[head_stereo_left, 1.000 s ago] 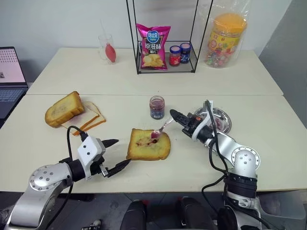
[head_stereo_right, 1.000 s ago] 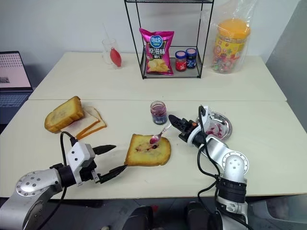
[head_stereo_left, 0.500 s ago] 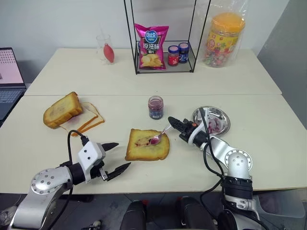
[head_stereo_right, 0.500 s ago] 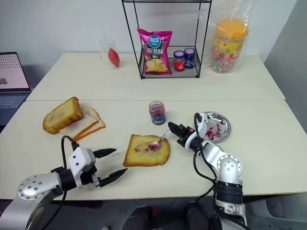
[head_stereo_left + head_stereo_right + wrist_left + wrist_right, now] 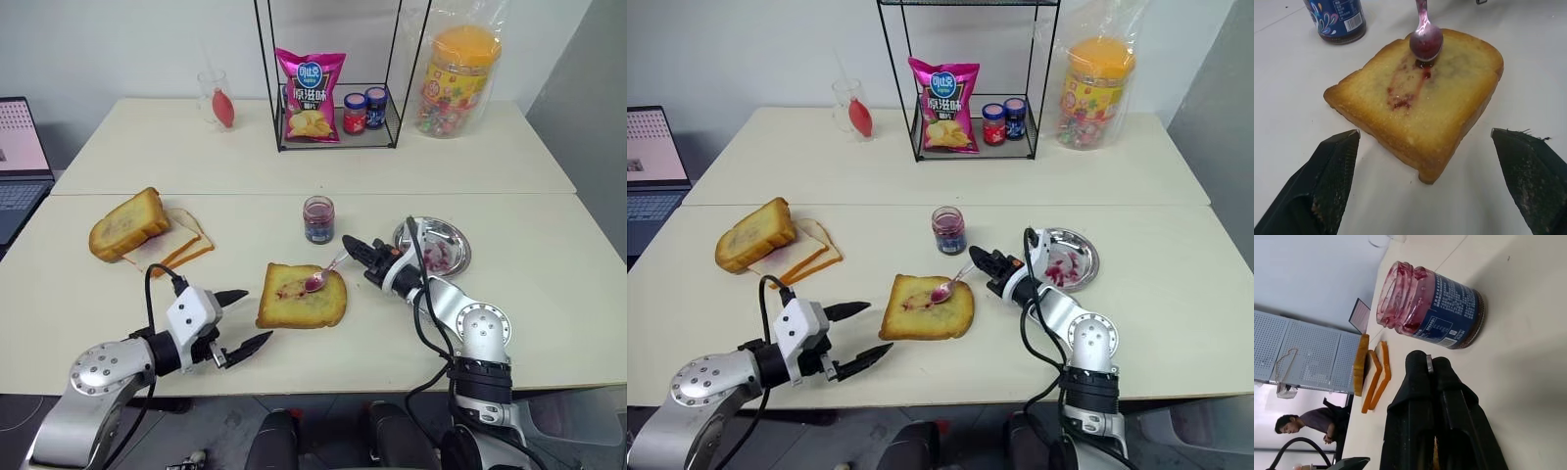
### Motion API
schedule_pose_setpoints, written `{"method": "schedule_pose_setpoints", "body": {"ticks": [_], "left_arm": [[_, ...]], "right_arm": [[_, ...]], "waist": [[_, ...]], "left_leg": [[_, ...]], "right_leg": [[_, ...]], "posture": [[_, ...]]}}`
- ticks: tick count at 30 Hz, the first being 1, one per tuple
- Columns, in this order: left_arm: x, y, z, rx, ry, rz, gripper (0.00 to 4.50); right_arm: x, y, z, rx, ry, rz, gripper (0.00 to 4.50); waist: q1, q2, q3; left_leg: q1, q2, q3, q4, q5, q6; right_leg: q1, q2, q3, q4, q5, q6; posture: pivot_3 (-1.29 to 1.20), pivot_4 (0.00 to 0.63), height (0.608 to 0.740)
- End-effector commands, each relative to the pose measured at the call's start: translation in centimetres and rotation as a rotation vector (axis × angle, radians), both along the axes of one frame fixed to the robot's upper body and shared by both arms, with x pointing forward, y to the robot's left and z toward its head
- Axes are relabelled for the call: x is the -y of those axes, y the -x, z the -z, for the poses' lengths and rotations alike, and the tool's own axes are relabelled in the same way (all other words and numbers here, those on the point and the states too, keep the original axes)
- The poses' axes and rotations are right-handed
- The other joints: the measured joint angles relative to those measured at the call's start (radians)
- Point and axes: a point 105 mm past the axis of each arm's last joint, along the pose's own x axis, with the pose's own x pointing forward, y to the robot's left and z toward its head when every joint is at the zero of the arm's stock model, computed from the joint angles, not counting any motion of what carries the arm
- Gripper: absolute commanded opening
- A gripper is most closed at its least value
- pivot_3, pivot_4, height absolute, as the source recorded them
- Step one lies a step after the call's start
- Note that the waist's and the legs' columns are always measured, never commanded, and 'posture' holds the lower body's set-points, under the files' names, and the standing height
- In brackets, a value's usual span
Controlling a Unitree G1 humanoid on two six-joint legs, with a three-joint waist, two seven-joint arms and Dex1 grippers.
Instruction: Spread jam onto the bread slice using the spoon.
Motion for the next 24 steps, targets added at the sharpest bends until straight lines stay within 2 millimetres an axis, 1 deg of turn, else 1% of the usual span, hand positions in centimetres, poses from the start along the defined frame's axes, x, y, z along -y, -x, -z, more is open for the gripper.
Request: {"method": "schedule_pose_setpoints", "body": {"ticks": [1,5,8,11,14,18,22,24], "left_arm": [[0.6,0.1,-0.9,0.027,0.001,0.024,4.50],[0.6,0.0,-1.2,0.027,-0.004,0.026,4.50],[0.6,0.1,-1.1,0.023,-0.002,0.024,4.50],[0.6,0.2,-0.9,0.018,-0.003,0.021,4.50],[0.3,0.2,-0.8,0.012,-0.004,0.013,4.50],[0.2,0.2,-0.7,0.013,-0.005,0.005,4.50],[0.2,0.2,-0.7,0.014,-0.004,0.003,4.50],[0.2,0.2,-0.7,0.014,-0.004,0.003,4.50]], "right_arm": [[-0.4,-0.1,-0.5,0.032,0.016,0.000,0.04],[-0.5,-0.2,1.1,0.004,0.116,0.001,0.04],[-0.6,0.1,1.5,-0.008,0.162,-0.013,0.04],[-0.7,0.5,1.5,-0.003,0.182,-0.041,0.04],[-0.7,1.4,0.5,0.027,0.164,-0.088,0.04],[-0.4,2.4,-2.2,0.096,0.092,-0.144,0.04],[-0.5,2.6,-4.3,0.135,0.010,-0.162,0.04],[-0.5,2.4,-4.7,0.136,-0.008,-0.153,0.04]], "waist": [[0.000,0.000,0.000],[0.000,0.000,0.000],[0.000,0.000,0.000],[0.000,0.000,-0.001],[0.000,0.000,-0.001],[0.000,0.000,0.000],[0.000,0.000,0.000],[0.000,0.000,0.000]], "left_leg": [[0.000,0.000,0.000,0.000,0.000,0.000],[0.000,0.000,0.000,0.000,0.000,0.000],[0.000,0.000,0.000,0.000,0.000,0.000],[0.000,0.000,0.000,0.000,0.000,0.000],[0.000,0.000,0.000,0.000,0.000,0.000],[0.000,0.000,0.000,0.000,0.000,0.000],[0.000,0.000,0.000,0.000,0.000,0.000],[0.000,0.000,0.000,0.000,0.000,0.000]], "right_leg": [[0.000,0.000,0.000,0.000,0.000,0.000],[0.000,0.000,0.000,0.000,0.000,0.000],[0.000,0.000,0.000,0.000,0.000,0.000],[0.000,0.000,0.000,0.000,0.000,0.000],[0.000,0.000,0.000,0.000,0.000,0.000],[0.000,0.000,0.000,0.000,0.000,0.000],[0.000,0.000,0.000,0.000,0.000,0.000],[0.000,0.000,0.000,0.000,0.000,0.000]], "posture": [[0.00,0.150,0.740],[0.00,0.150,0.740],[0.00,0.150,0.740],[0.00,0.150,0.740],[0.00,0.150,0.740],[0.00,0.150,0.740],[0.00,0.150,0.740],[0.00,0.150,0.740]]}}
